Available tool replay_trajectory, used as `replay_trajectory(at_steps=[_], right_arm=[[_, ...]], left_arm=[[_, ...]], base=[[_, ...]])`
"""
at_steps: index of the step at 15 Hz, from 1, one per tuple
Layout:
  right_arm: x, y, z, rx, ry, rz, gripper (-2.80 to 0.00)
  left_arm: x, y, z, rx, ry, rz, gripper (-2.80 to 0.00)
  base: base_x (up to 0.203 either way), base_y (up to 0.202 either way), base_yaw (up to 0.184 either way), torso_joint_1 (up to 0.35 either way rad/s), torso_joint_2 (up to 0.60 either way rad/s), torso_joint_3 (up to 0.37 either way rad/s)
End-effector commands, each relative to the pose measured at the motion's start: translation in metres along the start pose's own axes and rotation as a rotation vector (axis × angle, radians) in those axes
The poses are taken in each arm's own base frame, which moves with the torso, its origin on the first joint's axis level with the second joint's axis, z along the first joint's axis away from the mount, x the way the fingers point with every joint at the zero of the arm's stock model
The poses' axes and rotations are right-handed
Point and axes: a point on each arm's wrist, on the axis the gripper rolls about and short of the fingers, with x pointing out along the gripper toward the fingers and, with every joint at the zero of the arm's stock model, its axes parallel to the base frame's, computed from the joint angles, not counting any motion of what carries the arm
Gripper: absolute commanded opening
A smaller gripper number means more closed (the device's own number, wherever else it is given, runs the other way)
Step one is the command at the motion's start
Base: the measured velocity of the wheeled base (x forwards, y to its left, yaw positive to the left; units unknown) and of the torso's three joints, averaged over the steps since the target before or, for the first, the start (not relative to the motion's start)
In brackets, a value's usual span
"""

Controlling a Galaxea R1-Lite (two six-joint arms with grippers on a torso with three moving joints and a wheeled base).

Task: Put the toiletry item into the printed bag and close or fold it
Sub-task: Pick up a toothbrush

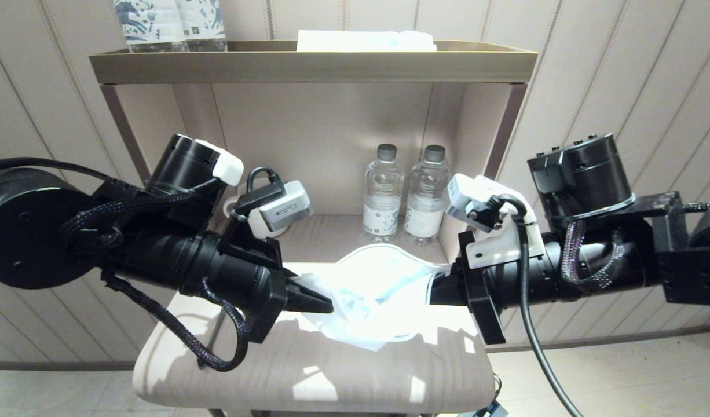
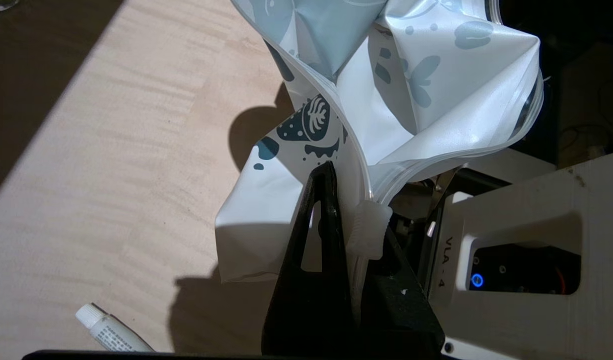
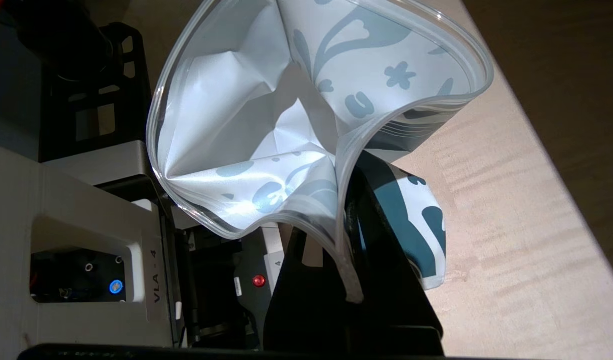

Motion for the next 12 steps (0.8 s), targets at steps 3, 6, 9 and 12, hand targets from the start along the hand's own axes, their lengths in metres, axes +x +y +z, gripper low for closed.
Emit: replay_trajectory(at_steps=[3, 6, 9, 12], right_arm=[[-0.001, -0.001, 0.0, -0.001, -0.001, 0.0, -2.8], [-0.001, 0.0, 0.0, -0.001, -0.001, 0.0, -2.8], [-0.001, 0.0, 0.0, -0.002, -0.001, 0.0, -2.8], [-0.002, -0.001, 0.0, -0.003, -0.004, -0.004, -2.8]], left_arm=[[-0.016, -0.003, 0.0, -0.014, -0.019, 0.029, -2.8], [-0.018, -0.003, -0.005, -0.034, -0.015, 0.035, -2.8], [-0.017, -0.002, -0.006, -0.024, -0.02, 0.045, 0.0], [-0.019, -0.004, -0.009, -0.025, -0.014, 0.046, 0.0]], base=[[0.0, 0.0, 0.0, 0.0, 0.0, 0.0], [0.0, 0.0, 0.0, 0.0, 0.0, 0.0], [0.0, 0.0, 0.0, 0.0, 0.0, 0.0], [0.0, 0.0, 0.0, 0.0, 0.0, 0.0]])
